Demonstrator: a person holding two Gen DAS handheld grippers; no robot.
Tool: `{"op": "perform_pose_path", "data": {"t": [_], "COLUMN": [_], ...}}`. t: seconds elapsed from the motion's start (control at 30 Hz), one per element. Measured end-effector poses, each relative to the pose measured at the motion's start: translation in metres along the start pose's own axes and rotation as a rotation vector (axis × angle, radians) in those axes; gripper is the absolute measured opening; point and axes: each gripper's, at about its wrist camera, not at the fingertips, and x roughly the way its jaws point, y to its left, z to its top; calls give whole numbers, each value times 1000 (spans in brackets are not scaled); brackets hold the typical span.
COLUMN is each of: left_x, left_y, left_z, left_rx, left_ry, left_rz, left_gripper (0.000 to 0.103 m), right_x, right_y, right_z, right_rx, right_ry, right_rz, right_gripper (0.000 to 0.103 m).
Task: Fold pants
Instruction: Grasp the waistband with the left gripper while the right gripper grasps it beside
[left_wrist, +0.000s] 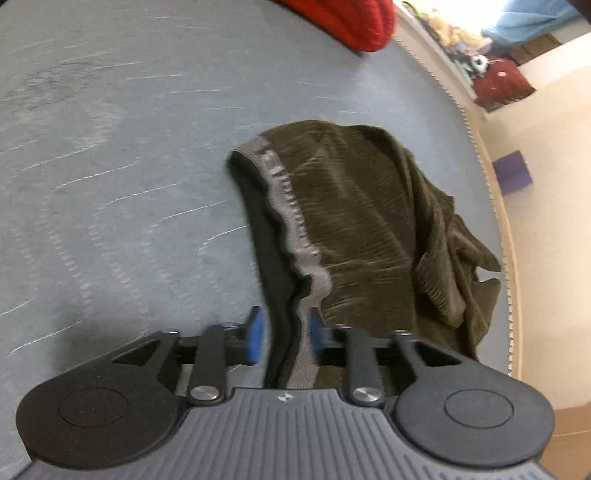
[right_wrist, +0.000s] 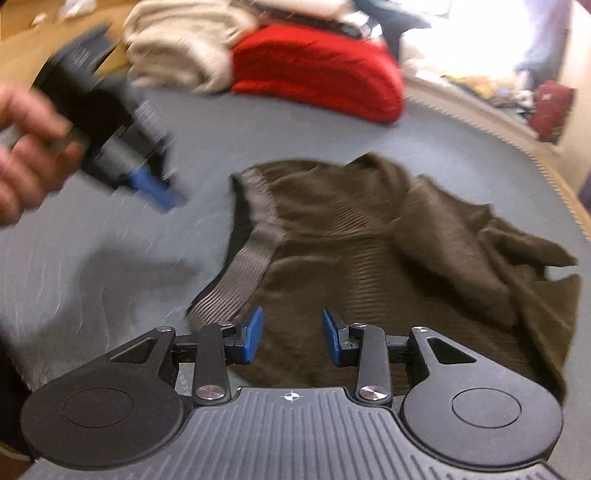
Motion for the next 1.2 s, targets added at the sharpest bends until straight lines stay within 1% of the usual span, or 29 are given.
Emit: {"op": "perform_pose_path", "data": {"t": [0.03, 0.07, 0.1, 0.13, 0.17, 0.2, 0.23, 0.3, 0.33, 0.43, 0.5, 0.53, 0.6, 0.67, 0.7, 0.73, 0.77, 0.8, 0.83, 0.87, 0.9, 0.93, 0.97, 1.0, 1.07, 1.2], "left_x": [10, 19, 27, 37, 45, 54, 60, 71, 77, 93, 102, 108, 116, 121, 123, 123, 124, 124, 124, 125, 125, 123, 125, 124, 121, 105], "left_y": [1, 1, 0, -3, -6, -8, -10, -15, -18, -18, -15, -12, -9, -9, -8, -8, -8, -11, -12, -13, -14, -19, -19, -20, -23, -28], "left_z": [2, 1, 0, -1, -2, -3, -5, -7, -8, -8, -7, -6, -2, 2, 4, 5, 5, 6, 6, 6, 5, 4, 3, 3, 2, 2], "left_rx": [-17, -33, -37, -24, -12, -4, 6, 38, 54, 89, 90, 83, 61, 45, 38, 32, 31, 35, 48, 58, 70, 83, 87, 82, 107, 118], "left_ry": [22, 41, 56, 69, 85, 104, 117, 141, 159, 196, 217, 228, 236, 225, 221, 216, 210, 207, 203, 199, 192, 185, 189, 199, 180, 136], "left_rz": [-1, 1, 0, 6, 23, 43, 47, 32, 34, 52, 73, 75, 63, 32, 21, 14, 8, 4, 0, 4, 13, 21, 19, 15, 22, 12], "left_gripper": [47, 47, 53, 57, 63, 64, 65, 77, 78, 79, 79, 79, 83, 84, 84, 84, 84, 84, 83, 80, 73, 63, 43, 37, 28, 21], "right_x": [9, 15, 23, 31, 37, 44, 49, 57, 64, 86, 97, 103, 106, 110, 110, 109, 108, 106, 106, 102, 99, 94, 90, 84, 73, 57], "right_y": [7, 11, 17, 23, 28, 33, 38, 44, 46, 51, 53, 54, 55, 52, 49, 47, 47, 47, 49, 50, 50, 50, 49, 49, 45, 40], "right_z": [0, 0, -1, -3, -4, -4, -4, -7, -8, -14, -18, -21, -21, -18, -17, -17, -16, -16, -16, -17, -17, -17, -16, -14, -11, -8], "right_rx": [-17, -30, -45, -61, -75, -91, -107, -134, -151, -197, -222, -237, -235, -204, -188, -180, -188, -204, -210, -213, -215, -216, -215, -211, -200, -167], "right_ry": [27, 48, 65, 85, 106, 126, 132, 135, 146, 214, 247, 260, 239, 241, 238, 229, 220, 212, 205, 195, 186, 173, 159, 141, 109, 74], "right_rz": [8, 16, 27, 37, 37, 32, 31, 37, 36, 38, 38, 35, 28, 50, 62, 73, 70, 80, 92, 103, 109, 112, 116, 126, 138, 148], "right_gripper": [42, 44, 49, 53, 54, 56, 62, 71, 72, 72, 72, 75, 79, 78, 69, 57, 51, 42, 34, 32, 28, 26, 24, 22, 19, 18]}}
